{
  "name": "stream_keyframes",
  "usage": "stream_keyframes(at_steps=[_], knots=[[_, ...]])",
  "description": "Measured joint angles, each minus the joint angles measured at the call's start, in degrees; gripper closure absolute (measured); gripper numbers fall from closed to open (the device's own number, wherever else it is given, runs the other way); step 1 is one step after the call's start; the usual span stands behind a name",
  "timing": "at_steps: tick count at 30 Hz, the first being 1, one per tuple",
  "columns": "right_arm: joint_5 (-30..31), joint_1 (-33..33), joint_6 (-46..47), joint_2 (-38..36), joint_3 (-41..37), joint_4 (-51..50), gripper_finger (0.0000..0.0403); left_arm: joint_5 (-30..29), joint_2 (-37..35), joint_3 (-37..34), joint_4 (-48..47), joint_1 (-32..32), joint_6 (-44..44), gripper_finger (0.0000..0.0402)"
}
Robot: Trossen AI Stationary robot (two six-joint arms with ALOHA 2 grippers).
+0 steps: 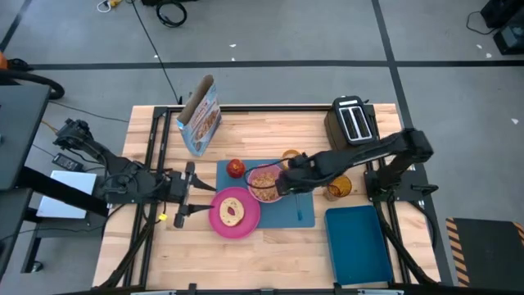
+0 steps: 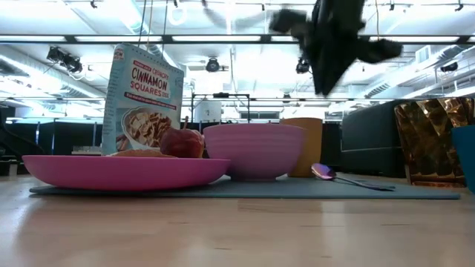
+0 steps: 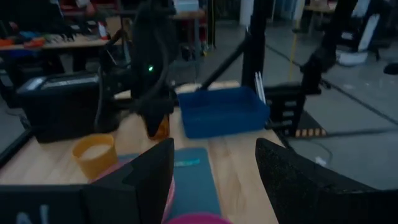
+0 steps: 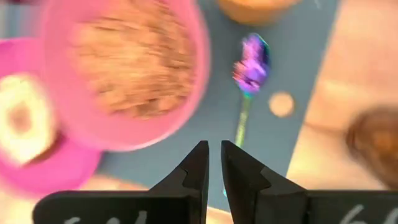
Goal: Arrange a breakfast setting
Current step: Return to Home Position
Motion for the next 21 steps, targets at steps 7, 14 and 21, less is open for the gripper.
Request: stream_keyframes(at_steps=[7,14,21], knots=[[7.4,4.0,-28.1,-10.1,1.5,4.5,0.0353,-0.8,0.5,0.0,6.2,3.6,2.2,0.0169],[11.9,7.3,-65.9,-11.1,1.3,15.5,0.0367,0.3,4.7,0.0,14.5,10.5,2.1,0.0192],[4.9,5.0,-91.7,-10.7,-7.5,41.2,0.0393,1.1,9.7,-0.1,15.4,18.3,0.6,0.0283]])
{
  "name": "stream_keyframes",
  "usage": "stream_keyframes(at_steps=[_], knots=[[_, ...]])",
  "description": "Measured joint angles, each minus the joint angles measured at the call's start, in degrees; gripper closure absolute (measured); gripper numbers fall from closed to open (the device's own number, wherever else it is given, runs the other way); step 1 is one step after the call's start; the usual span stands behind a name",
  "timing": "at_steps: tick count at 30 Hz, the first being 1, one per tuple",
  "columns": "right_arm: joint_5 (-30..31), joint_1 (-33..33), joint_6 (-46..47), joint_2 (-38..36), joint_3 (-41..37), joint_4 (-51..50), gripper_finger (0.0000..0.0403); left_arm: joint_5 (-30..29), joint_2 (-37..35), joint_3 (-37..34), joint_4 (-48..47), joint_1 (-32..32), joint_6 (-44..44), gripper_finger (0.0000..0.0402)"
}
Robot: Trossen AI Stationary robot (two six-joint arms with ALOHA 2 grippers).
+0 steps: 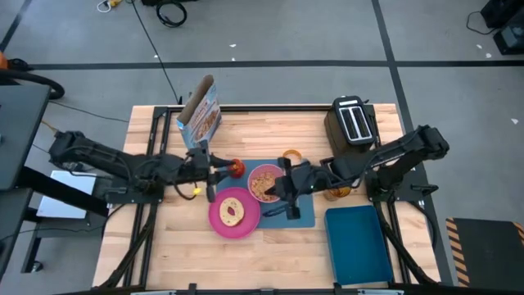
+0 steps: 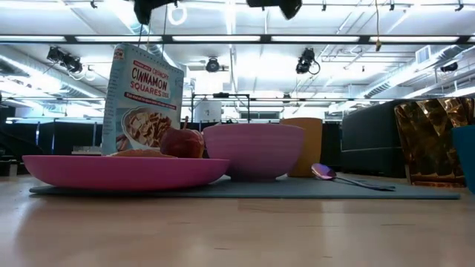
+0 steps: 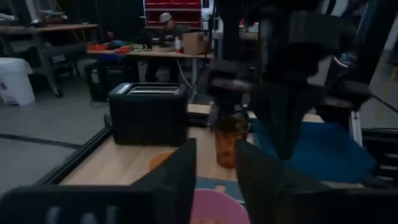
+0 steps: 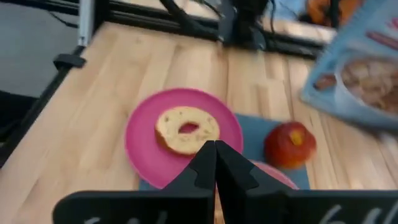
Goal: Arrange a breakfast setting
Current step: Return to Home Position
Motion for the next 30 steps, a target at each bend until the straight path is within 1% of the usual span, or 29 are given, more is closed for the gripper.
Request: stream_keyframes(at_steps=[3,5,8,10,12,16,19,21,23,25,26,28,29,30], knots=[[-3.8,-2.0,-3.7,-0.9,-4.7,7.8,0.0391,2.7,0.5,-0.2,-0.7,2.5,-0.2,0.0327],[-4.8,-3.1,-4.2,-2.3,-7.6,10.7,0.0394,5.1,0.3,-1.6,2.1,4.0,0.1,0.0355],[-5.0,-4.4,-4.2,-6.0,-12.4,13.6,0.0397,5.4,-0.5,-6.7,8.0,5.6,0.6,0.039],[-5.1,-4.9,-4.2,-8.8,-15.9,17.3,0.0395,5.5,-1.4,-10.8,13.1,6.7,2.2,0.0394],[-5.6,-5.4,-4.1,-12.3,-19.9,19.6,0.0392,6.6,-1.7,-14.1,19.1,7.3,4.1,0.0388],[-6.5,-6.0,-3.2,-19.2,-28.2,25.2,0.0393,7.3,-4.4,-19.3,25.6,7.8,6.8,0.0375],[-6.2,-6.1,-3.1,-24.4,-34.2,29.0,0.0394,6.9,-7.3,-21.2,25.1,8.3,7.1,0.0377],[-6.3,-6.1,-3.1,-27.6,-37.0,31.4,0.0394,5.7,-11.0,-22.3,20.9,8.8,6.9,0.0382],[-6.3,-5.9,-2.9,-31.9,-39.8,30.8,0.0394,5.3,-13.8,-22.0,17.6,9.2,6.7,0.0387],[-6.2,-5.9,-2.4,-35.1,-41.8,31.6,0.0394,5.4,-18.7,-22.3,11.6,9.8,5.9,0.039],[-6.2,-6.1,-2.5,-37.1,-43.0,30.9,0.0394,5.9,-19.9,-22.2,10.4,10.1,5.4,0.0391],[-6.1,-6.2,-1.7,-39.5,-44.7,30.8,0.0394,6.4,-23.5,-22.5,6.3,10.6,5.2,0.0392],[-6.1,-6.3,-0.7,-40.7,-45.6,30.8,0.0394,6.6,-25.3,-23.4,4.5,10.7,5.3,0.0392],[-6.0,-6.3,0.1,-42.2,-46.7,30.6,0.0394,7.3,-26.0,-24.0,5.1,10.9,5.4,0.0392]])
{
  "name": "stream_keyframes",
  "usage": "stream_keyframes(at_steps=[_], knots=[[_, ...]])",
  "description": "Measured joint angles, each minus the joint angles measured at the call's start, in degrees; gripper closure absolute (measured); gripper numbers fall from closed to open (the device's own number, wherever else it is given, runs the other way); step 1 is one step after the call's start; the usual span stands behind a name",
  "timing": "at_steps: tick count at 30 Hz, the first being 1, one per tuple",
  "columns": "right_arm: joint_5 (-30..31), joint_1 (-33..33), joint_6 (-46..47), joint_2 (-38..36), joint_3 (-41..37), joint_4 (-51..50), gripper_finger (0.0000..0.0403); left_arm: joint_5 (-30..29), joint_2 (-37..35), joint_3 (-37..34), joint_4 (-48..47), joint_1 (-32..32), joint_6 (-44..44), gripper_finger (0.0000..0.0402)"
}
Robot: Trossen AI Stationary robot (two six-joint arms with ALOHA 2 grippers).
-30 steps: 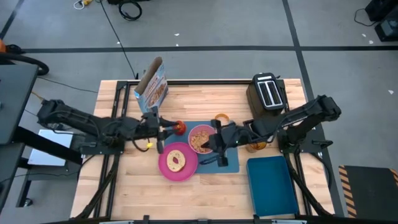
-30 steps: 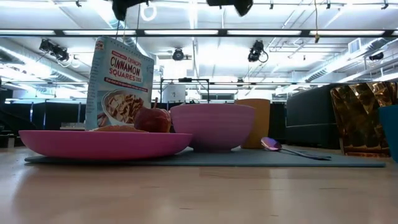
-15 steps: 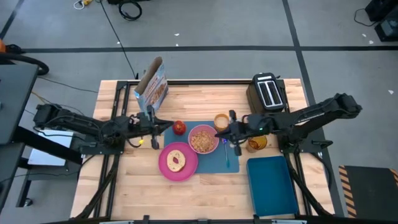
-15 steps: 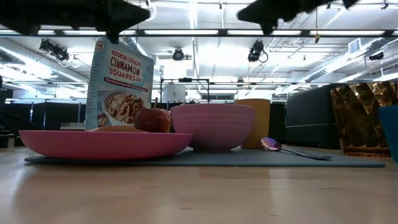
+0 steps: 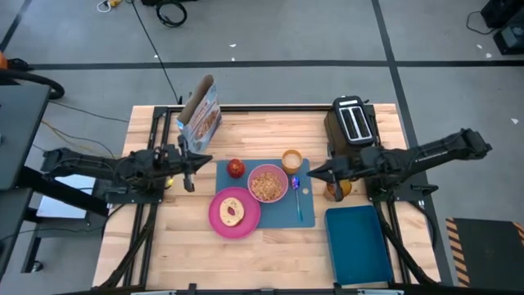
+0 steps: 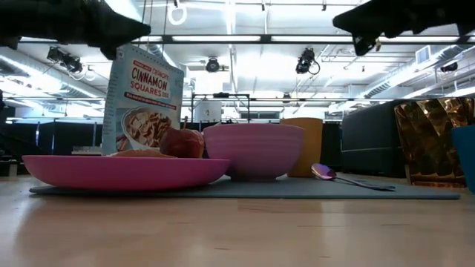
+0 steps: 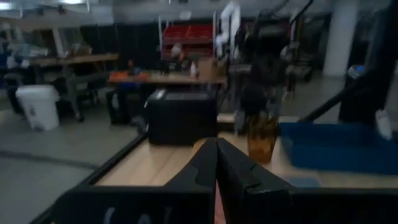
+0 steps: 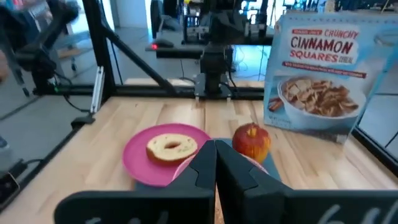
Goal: Arrange a breakfast setting
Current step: Return to Home Position
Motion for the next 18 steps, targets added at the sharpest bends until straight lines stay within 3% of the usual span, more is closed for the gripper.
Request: stream_keyframes(at_steps=[8,18], knots=[[-0.1,-0.1,-0.5,-8.4,-11.9,11.9,0.0395,3.5,-8.9,-8.4,3.5,0.1,-0.1,0.0391],[-1.9,-1.2,2.5,-19.9,-16.7,7.9,0.0395,1.9,-17.8,-9.5,-4.2,0.1,-0.3,0.0391]])
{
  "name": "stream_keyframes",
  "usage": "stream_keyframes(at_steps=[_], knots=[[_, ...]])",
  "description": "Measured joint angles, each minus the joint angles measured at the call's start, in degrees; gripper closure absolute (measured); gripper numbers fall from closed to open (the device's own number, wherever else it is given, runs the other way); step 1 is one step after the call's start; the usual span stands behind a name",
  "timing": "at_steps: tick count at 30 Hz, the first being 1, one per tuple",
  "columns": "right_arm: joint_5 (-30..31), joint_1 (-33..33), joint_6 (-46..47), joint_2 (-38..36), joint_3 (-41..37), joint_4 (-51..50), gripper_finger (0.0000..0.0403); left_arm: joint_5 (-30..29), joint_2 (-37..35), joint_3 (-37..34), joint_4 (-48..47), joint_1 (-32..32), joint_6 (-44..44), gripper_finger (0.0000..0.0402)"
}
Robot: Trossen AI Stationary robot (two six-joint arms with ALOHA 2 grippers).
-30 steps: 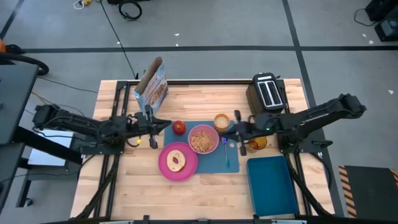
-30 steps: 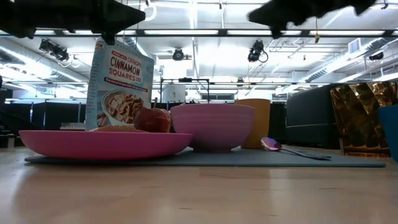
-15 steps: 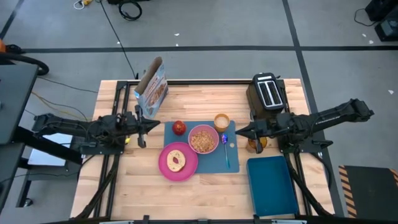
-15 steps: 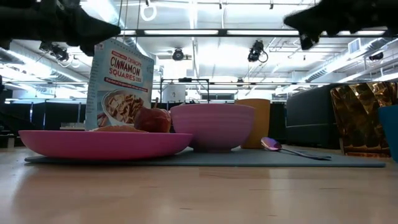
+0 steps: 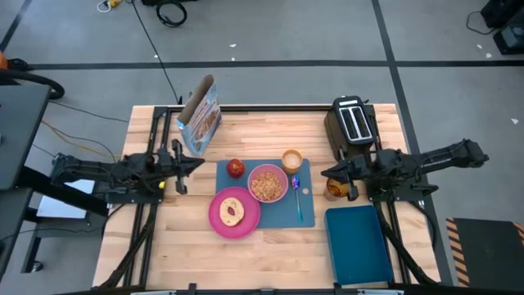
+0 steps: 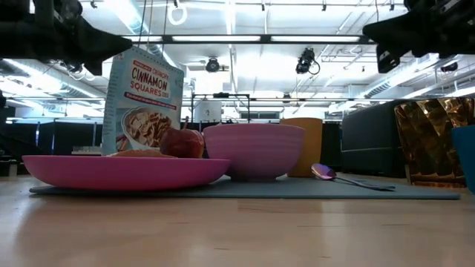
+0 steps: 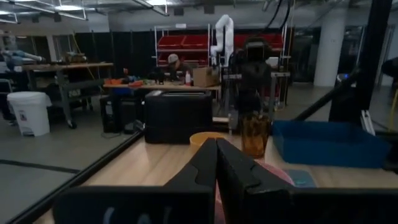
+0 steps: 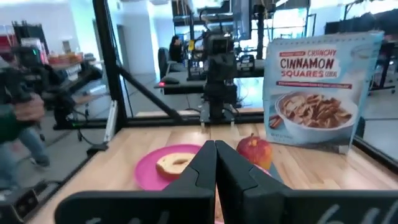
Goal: Arrange a breakfast setting
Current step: Return to Home Position
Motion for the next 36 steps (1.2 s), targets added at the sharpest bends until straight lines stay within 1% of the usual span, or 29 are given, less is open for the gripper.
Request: stream_keyframes(at_steps=[2,6,7,13,16,18,25,28,30,32,34,36], knots=[[-1.2,-0.3,2.0,-3.0,0.0,-2.8,0.0395,0.0,-1.2,0.0,-0.7,-0.1,-0.5,0.039],[-9.8,-3.4,6.8,-7.5,0.0,-7.3,0.0396,0.3,-2.7,0.0,-1.4,-0.2,-0.7,0.039],[-10.5,-4.3,6.9,-8.2,0.0,-8.3,0.0396,0.4,-2.7,0.0,-1.4,-0.2,-0.7,0.039],[-10.9,-8.9,2.6,-11.6,0.0,-10.7,0.0396,0.8,-2.8,0.0,-3.3,-0.2,-2.6,0.039],[-11.5,-9.4,1.3,-13.5,0.0,-12.3,0.0396,1.2,-2.8,0.0,-4.5,-0.2,-4.6,0.039],[-10.9,-9.4,0.7,-15.3,-0.6,-12.6,0.0396,1.3,-2.8,0.0,-4.7,-0.2,-5.3,0.039],[-9.2,-9.4,-0.5,-25.0,-6.1,-13.6,0.0396,1.2,-2.8,0.0,-6.3,-0.2,-4.5,0.039],[-8.8,-9.9,-1.8,-24.8,-6.4,-13.6,0.0396,0.8,-2.8,-0.1,-8.3,-0.2,-4.6,0.039],[-8.7,-10.6,-1.8,-24.9,-7.5,-10.8,0.0396,0.6,-3.2,-1.5,-7.0,-0.2,-4.6,0.039],[-9.2,-11.3,-1.3,-24.7,-7.7,-12.2,0.0396,0.4,-4.0,-3.6,-6.5,-0.2,-4.9,0.039],[-9.9,-11.7,-1.0,-24.9,-7.7,-12.9,0.0396,-0.3,-4.9,-3.7,-9.4,-0.2,-6.5,0.039],[-10.1,-11.8,-0.2,-24.9,-7.7,-12.5,0.0395,-0.4,-5.0,-3.7,-9.6,-0.2,-7.6,0.039]])
